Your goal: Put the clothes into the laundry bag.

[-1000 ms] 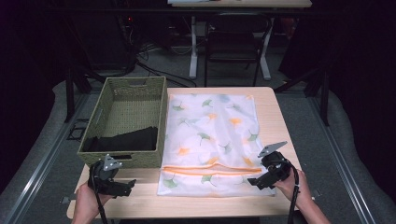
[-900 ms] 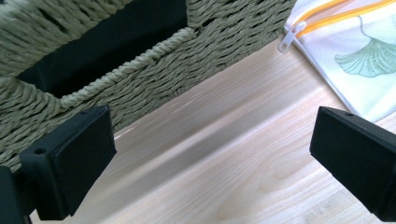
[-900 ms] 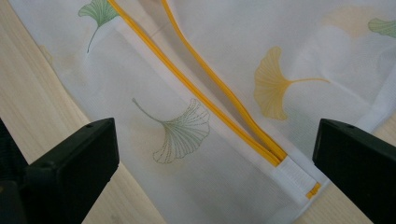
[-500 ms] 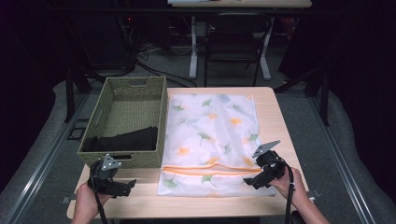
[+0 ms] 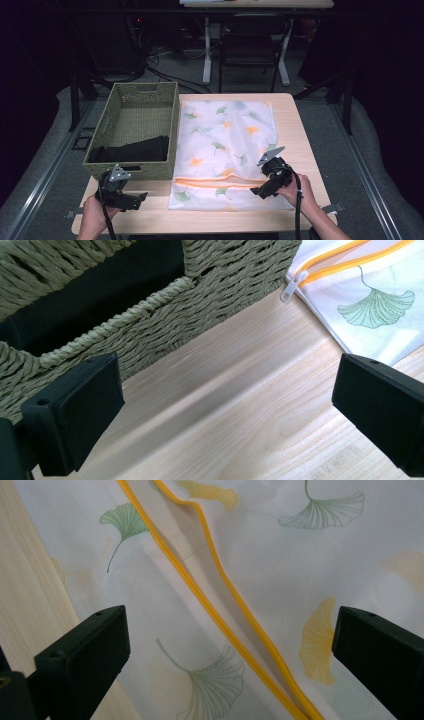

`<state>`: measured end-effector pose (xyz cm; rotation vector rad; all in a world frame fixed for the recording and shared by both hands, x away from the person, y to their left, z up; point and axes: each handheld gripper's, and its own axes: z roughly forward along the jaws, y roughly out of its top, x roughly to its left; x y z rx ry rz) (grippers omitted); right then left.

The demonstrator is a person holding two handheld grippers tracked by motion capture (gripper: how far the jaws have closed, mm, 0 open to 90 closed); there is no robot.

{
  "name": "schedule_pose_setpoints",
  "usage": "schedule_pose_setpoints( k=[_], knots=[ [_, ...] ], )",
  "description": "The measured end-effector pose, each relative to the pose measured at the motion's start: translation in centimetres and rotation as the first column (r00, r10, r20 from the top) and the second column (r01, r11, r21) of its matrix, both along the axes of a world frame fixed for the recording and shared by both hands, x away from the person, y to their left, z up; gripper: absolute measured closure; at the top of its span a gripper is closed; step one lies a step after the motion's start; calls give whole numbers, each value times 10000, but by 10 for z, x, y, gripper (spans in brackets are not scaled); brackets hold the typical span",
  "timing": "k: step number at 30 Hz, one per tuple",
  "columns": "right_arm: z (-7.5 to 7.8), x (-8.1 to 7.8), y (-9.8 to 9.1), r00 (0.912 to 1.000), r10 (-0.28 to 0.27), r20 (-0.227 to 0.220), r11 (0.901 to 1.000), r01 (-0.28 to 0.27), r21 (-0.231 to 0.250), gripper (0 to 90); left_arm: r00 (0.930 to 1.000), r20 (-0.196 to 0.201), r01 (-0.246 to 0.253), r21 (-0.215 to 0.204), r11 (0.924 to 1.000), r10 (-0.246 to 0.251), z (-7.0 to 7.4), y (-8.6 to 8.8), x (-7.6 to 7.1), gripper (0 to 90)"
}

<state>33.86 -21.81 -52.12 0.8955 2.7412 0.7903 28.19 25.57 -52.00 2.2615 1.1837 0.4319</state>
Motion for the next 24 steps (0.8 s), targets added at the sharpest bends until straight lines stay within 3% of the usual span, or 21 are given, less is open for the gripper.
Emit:
schedule_pose_setpoints(
  k=[11,24],
  knots=[
    [-4,15,28,9988,479,-90,9986,-481,-199,1,10000,-25,-60,-107,9999,59,-2,2,0,1],
    [-15,37,59,9956,912,-199,9928,-924,-760,0,10000,-94,21,-176,9998,-22,-2,2,1,0]
  ],
)
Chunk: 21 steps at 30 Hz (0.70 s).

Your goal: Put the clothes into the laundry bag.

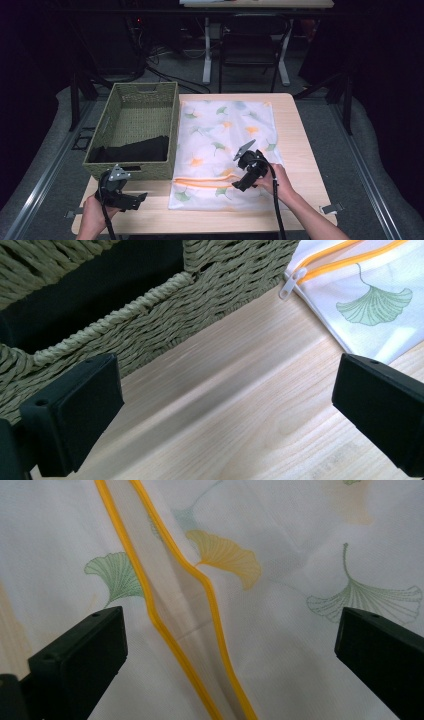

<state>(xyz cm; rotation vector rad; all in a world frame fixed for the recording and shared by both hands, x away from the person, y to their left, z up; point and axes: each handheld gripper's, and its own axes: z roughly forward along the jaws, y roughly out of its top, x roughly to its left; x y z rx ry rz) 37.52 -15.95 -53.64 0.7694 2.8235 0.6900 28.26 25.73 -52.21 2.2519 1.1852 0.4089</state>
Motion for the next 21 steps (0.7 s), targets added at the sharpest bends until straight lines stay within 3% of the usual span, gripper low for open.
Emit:
schedule_pose_setpoints(
  k=[9,11,12,18,21],
  knots=[
    [-7,12,9,9999,-54,-129,9994,50,-340,11,10000,-64,51,80,10000,-50,0,1,0,0],
    [-8,14,10,9999,26,-125,9992,-30,-390,48,9999,-116,10,-69,10000,-11,0,0,0,0],
    [-10,17,11,9999,-17,-168,9988,9,-486,72,9994,-346,27,-402,9992,-41,0,1,1,1],
    [-17,22,14,9995,-83,-318,9971,59,-753,112,9995,-321,7,-336,9994,-18,-1,1,1,1],
    [-18,23,16,9995,-14,-306,9966,-11,-825,167,9990,-453,12,-499,9988,-34,-2,3,3,1]
  ],
)
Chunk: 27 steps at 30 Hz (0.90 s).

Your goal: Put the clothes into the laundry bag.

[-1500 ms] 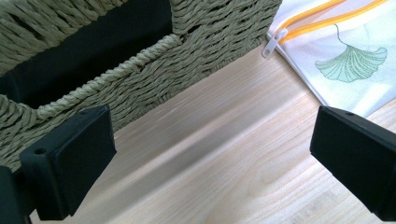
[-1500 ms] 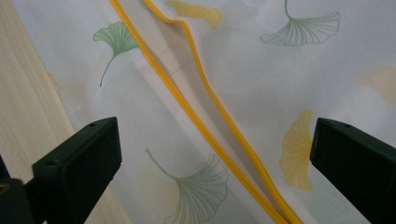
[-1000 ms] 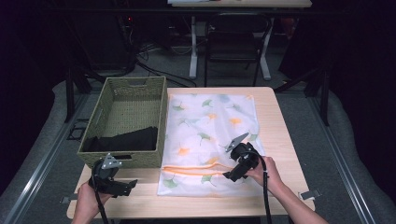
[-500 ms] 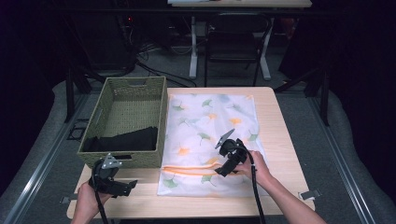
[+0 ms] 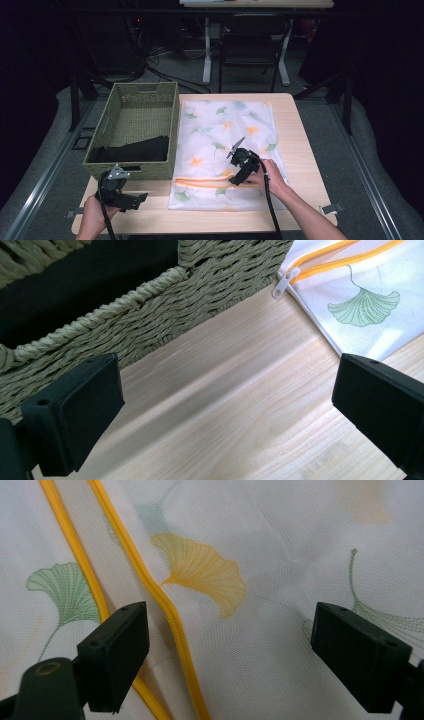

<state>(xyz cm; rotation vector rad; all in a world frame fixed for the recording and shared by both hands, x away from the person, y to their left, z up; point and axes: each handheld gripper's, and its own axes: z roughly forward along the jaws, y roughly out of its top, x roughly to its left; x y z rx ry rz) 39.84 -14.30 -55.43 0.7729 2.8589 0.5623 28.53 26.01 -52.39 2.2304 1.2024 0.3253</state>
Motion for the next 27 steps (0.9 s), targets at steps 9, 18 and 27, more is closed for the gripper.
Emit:
schedule_pose_setpoints(
  k=[9,18,27],
  knots=[
    [-3,3,0,9993,-363,-65,9993,363,12,320,9999,-120,106,-135,9999,-108,-1,0,0,1],
    [-3,3,-3,9951,-984,-138,9949,986,200,365,9998,-168,110,-153,9998,-113,-1,-1,0,1],
    [-1,2,-7,9938,-1100,-133,9927,1105,493,567,9996,-169,219,104,9997,-217,-2,-2,-1,1]
  ],
)
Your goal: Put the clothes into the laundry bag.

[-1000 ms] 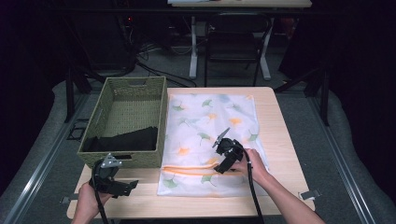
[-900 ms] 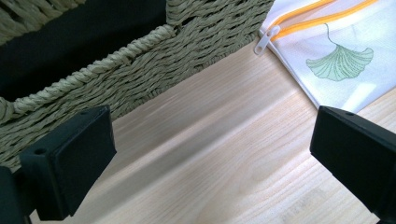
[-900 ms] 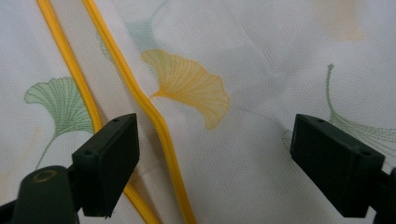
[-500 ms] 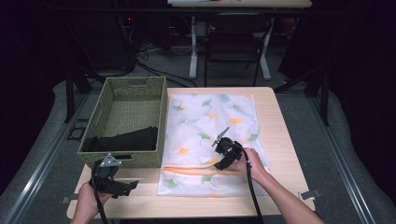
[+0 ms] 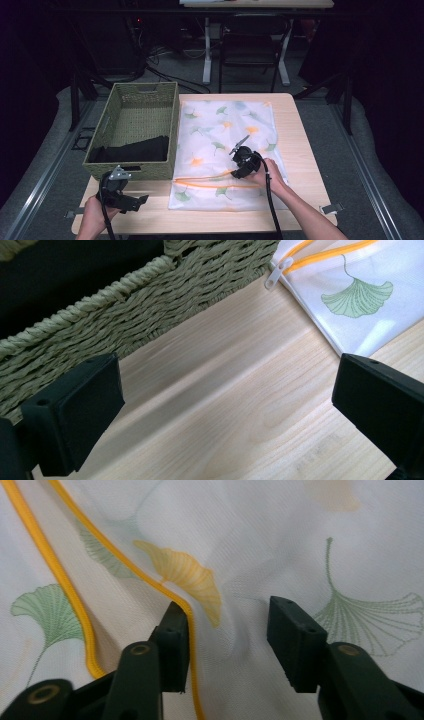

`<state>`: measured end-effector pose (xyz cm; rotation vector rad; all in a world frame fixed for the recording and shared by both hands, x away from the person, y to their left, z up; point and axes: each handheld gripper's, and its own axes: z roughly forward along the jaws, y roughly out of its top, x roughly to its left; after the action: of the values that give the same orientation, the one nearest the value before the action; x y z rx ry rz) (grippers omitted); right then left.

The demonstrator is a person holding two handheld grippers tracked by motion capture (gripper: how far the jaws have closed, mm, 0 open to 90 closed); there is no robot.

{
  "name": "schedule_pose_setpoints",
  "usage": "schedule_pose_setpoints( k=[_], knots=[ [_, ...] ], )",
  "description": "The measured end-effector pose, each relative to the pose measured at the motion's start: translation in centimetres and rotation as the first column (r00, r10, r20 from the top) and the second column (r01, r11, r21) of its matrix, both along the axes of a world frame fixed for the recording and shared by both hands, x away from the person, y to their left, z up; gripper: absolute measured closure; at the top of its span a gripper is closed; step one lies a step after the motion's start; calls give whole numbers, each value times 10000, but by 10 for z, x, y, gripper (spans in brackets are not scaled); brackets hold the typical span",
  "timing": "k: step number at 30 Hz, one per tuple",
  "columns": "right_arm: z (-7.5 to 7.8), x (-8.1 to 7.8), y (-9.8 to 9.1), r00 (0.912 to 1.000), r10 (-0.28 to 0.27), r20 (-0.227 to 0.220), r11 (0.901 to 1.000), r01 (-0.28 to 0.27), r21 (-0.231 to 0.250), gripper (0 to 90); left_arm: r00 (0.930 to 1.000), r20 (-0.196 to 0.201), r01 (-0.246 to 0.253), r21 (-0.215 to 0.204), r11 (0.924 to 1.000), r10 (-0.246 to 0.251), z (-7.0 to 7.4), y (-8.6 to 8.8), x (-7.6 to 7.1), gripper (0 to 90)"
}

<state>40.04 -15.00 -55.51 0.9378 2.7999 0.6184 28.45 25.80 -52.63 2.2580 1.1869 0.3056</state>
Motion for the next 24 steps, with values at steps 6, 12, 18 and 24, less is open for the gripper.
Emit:
schedule_pose_setpoints(
  k=[6,12,18,24],
  knots=[
    [0,-3,1,9997,185,183,9998,-186,29,701,10000,19,-14,105,9999,13,0,-2,-1,1],
    [0,-5,3,9998,158,156,9998,-160,95,787,10000,-19,60,246,9997,-59,0,-3,-1,1],
    [1,-6,4,9995,164,281,9999,-164,23,866,9999,-21,101,218,9997,-100,-1,-2,0,3],
    [5,-7,3,9980,202,603,9997,-209,111,877,9999,-9,169,197,9997,-169,-2,-2,-1,8]
  ],
)
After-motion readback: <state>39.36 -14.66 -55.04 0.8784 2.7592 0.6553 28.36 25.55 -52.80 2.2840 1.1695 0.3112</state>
